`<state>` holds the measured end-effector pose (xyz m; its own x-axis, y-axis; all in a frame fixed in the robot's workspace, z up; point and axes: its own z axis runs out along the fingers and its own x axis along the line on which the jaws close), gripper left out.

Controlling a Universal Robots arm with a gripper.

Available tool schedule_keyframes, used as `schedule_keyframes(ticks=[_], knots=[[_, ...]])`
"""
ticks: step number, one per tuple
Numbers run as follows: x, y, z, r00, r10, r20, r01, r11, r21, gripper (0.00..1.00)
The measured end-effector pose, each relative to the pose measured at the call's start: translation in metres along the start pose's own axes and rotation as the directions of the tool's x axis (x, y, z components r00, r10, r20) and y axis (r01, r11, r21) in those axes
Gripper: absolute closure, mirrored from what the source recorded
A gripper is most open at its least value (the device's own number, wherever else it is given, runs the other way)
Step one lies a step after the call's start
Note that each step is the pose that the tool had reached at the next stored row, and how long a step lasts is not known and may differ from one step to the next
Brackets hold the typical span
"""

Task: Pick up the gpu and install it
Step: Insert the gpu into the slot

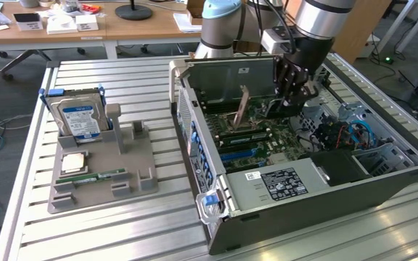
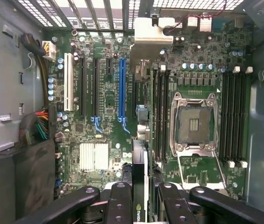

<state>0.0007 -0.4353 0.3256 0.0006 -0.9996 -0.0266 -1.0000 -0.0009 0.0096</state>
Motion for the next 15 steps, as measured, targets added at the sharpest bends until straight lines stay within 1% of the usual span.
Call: schedule_keyframes(ticks=[9,15], knots=[[0.0002,0.005,0.009,1.0,-0.002,0.0,0.002,1.0,0.0017,0.74],[0.0003,0.0058,0.0102,1.0,-0.003,0.0,0.003,1.0,0.0019,0.74]])
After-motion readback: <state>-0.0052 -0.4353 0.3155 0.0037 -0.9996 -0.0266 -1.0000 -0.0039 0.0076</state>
